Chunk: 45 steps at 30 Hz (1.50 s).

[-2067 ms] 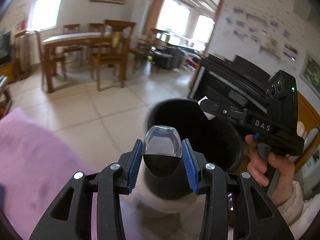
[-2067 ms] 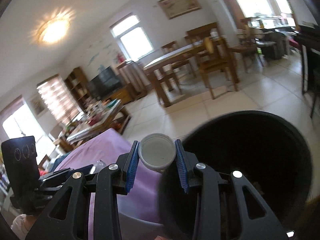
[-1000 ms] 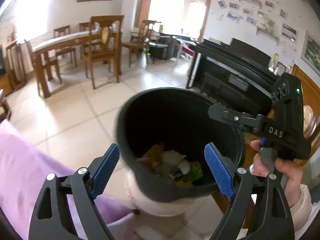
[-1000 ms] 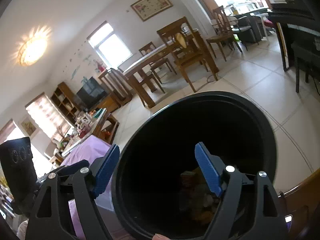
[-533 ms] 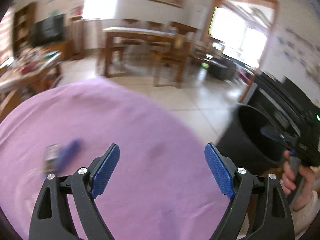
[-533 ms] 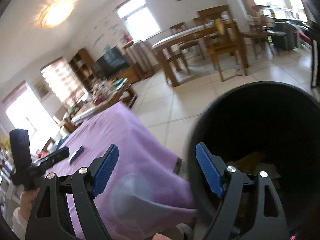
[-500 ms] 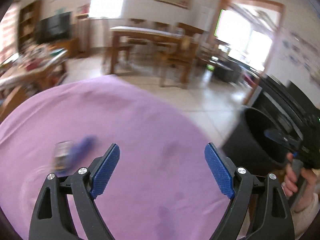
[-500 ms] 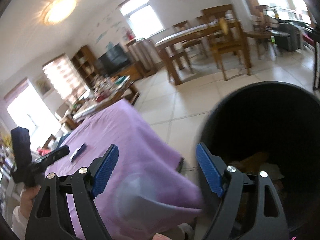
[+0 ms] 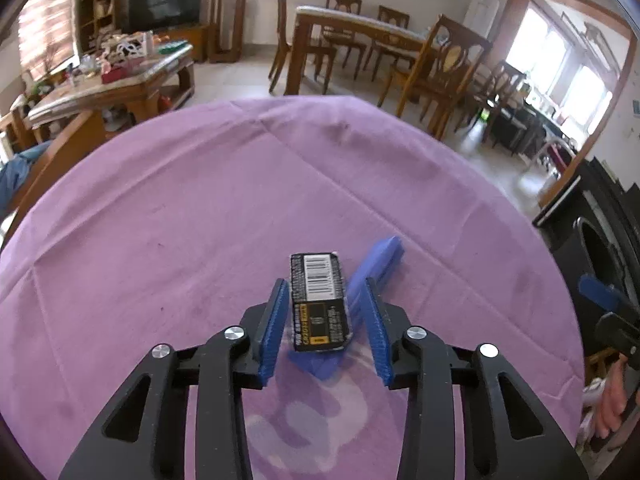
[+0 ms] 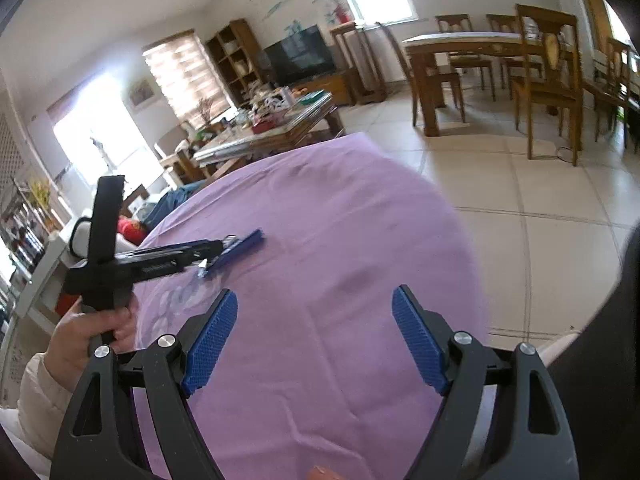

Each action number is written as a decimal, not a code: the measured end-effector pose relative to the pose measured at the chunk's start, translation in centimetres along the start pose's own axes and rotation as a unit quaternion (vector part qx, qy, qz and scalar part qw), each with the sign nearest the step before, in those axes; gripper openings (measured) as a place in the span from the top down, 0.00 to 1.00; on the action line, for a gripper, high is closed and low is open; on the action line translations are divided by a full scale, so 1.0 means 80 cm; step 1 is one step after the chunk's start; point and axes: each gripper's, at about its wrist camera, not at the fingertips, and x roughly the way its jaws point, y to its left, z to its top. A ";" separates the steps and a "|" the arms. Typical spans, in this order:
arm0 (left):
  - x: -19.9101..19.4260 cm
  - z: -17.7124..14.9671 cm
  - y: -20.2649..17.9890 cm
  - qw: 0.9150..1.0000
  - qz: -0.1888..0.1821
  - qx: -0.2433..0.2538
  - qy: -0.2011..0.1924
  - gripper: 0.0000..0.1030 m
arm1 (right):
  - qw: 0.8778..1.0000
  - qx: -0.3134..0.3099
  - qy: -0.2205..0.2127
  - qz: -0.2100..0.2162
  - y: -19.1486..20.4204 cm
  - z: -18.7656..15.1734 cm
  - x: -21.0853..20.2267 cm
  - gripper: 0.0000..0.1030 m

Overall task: Collect trash
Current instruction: 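Return both tools to the table over the battery pack and blue strip, then grasp the small black battery pack with the left tool while the right tool grasps the blue plastic strip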

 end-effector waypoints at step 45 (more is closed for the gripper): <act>-0.005 -0.021 0.031 0.999 0.039 0.005 -0.025 0.94 | 0.987 -0.113 0.108 -0.046 0.102 0.045 0.161 0.85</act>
